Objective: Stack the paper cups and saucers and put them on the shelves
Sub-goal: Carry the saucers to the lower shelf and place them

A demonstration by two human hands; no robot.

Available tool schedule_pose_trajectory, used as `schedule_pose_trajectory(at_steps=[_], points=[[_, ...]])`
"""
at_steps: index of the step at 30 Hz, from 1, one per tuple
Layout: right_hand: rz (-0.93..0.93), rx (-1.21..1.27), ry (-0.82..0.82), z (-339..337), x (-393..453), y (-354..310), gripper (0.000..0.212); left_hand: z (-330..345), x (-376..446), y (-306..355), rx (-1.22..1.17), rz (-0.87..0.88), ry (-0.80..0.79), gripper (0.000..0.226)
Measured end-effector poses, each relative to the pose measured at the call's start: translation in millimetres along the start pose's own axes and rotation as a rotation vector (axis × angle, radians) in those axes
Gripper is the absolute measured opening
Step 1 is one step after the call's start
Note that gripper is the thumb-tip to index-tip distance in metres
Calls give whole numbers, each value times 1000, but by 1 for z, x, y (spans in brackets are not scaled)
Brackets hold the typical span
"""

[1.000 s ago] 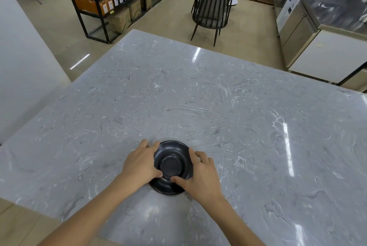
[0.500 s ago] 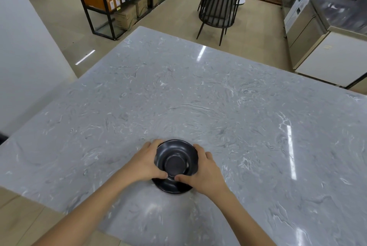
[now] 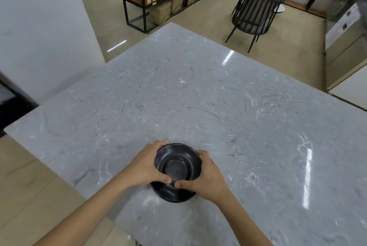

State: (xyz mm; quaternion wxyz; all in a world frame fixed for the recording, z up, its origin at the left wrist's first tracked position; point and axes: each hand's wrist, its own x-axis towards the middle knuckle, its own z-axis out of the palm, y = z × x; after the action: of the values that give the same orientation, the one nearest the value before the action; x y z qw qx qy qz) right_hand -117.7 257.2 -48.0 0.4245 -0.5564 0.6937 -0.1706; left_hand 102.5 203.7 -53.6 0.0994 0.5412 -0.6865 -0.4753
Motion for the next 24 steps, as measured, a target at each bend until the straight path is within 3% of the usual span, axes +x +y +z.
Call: schedule_pose_trajectory(at_steps=[13, 24], points=[[-270, -115, -279, 20, -9, -28, 103, 14, -98, -16, -208, -179, 273, 98], [-420, -168, -483, 112, -8, -100, 101, -19, -189, -80, -337, -310, 547, 93]])
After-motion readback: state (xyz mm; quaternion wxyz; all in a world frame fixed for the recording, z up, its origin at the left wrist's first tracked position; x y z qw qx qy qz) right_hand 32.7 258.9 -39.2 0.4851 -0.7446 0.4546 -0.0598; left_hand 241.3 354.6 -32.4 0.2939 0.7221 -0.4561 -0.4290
